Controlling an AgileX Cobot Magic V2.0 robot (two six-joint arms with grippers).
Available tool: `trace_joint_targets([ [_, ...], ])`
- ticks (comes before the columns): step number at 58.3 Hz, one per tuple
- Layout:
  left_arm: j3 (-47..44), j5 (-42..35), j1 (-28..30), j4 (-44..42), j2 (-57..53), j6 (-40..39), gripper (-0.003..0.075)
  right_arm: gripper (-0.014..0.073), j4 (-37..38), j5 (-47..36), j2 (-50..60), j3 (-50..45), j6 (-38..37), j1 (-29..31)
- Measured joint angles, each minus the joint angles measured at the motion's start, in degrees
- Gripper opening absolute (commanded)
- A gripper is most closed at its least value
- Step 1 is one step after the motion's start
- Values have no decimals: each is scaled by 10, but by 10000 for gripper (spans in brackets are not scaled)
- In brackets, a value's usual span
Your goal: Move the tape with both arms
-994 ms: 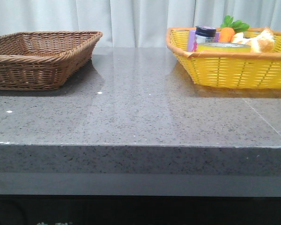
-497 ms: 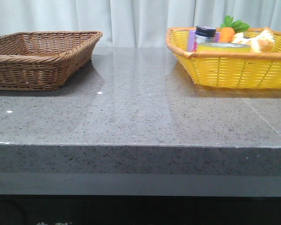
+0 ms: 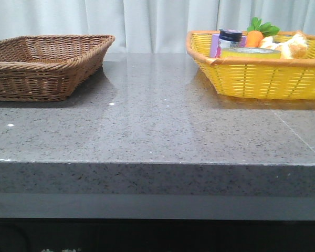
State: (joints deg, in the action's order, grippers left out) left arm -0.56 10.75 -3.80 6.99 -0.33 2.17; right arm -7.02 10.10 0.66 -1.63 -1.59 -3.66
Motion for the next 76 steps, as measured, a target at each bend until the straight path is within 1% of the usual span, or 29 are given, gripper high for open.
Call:
trace_joint_targets([
  [32,0,-1,0,0,0,0,-20,-90,0,0,0,0,0,0],
  [42,0,-55,0,0,0,0,-20,-88,-1,-11,0,3,0,0],
  [46,4,-62,0,0,0,0,-20,-88,-1,-11,0,15,0,0],
  [54,61,-38,0,0,0,0,-20,-88,-1,-11,0,77,1,0],
  [61,149,10,0,0,35,0,-20,-88,-1,4,-21,156,1,0],
  [67,221,50,1,0,108,0,-20,-88,-1,27,-77,228,1,0],
  [76,285,73,1,0,228,0,-20,-88,-1,68,-186,318,1,0],
])
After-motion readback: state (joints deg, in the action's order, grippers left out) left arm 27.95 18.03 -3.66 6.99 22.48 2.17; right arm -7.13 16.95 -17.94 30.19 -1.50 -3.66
